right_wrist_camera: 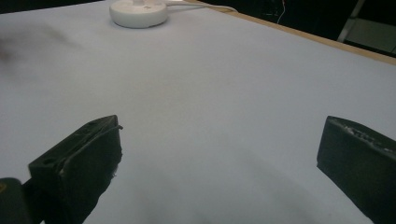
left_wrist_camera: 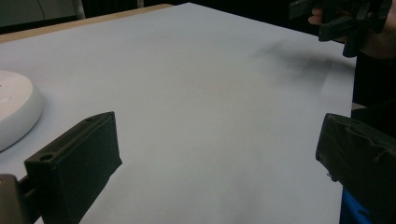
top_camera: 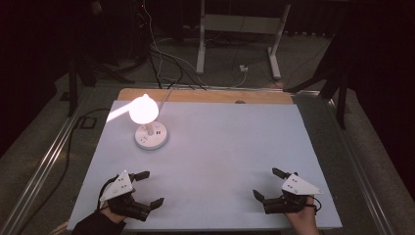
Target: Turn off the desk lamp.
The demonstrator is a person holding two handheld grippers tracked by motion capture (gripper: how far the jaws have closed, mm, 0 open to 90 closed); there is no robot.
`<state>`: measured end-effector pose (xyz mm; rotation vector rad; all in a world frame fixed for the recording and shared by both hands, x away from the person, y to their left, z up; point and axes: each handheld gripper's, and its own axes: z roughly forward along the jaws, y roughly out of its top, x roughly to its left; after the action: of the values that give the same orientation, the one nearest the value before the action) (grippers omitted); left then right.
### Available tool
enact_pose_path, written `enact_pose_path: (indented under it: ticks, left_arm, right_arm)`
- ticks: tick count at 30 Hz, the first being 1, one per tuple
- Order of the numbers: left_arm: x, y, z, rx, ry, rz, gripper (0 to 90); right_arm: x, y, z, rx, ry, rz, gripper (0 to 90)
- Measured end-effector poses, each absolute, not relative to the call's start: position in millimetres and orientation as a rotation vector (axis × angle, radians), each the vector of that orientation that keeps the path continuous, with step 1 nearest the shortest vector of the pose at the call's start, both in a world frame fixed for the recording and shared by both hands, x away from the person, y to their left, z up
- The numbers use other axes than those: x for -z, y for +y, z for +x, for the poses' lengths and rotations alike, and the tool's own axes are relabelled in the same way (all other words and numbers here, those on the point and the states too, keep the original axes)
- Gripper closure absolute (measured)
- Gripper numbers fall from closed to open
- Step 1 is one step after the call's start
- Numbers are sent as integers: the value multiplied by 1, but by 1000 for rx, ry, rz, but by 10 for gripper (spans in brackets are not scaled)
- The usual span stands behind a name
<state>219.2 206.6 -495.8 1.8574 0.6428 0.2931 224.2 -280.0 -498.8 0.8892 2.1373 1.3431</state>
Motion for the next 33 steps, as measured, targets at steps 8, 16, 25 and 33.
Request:
enact_pose_path:
  ticks: [8, 16, 25, 33]
  left_arm:
    - [496, 206, 219, -292, 633, 1868, 4]
    - [496, 204, 218, -285, 611, 1877, 4]
    - [491, 200, 216, -266, 571, 1894, 4]
    - [482, 198, 216, -258, 554, 1883, 4]
  right_arm:
    - [497, -281, 223, -1352, 2135, 884, 0]
    - [497, -281, 223, -1359, 2128, 885, 0]
    - [497, -281, 222, -1361, 2131, 887, 0]
    - [496, -282, 221, -1367, 2120, 896, 0]
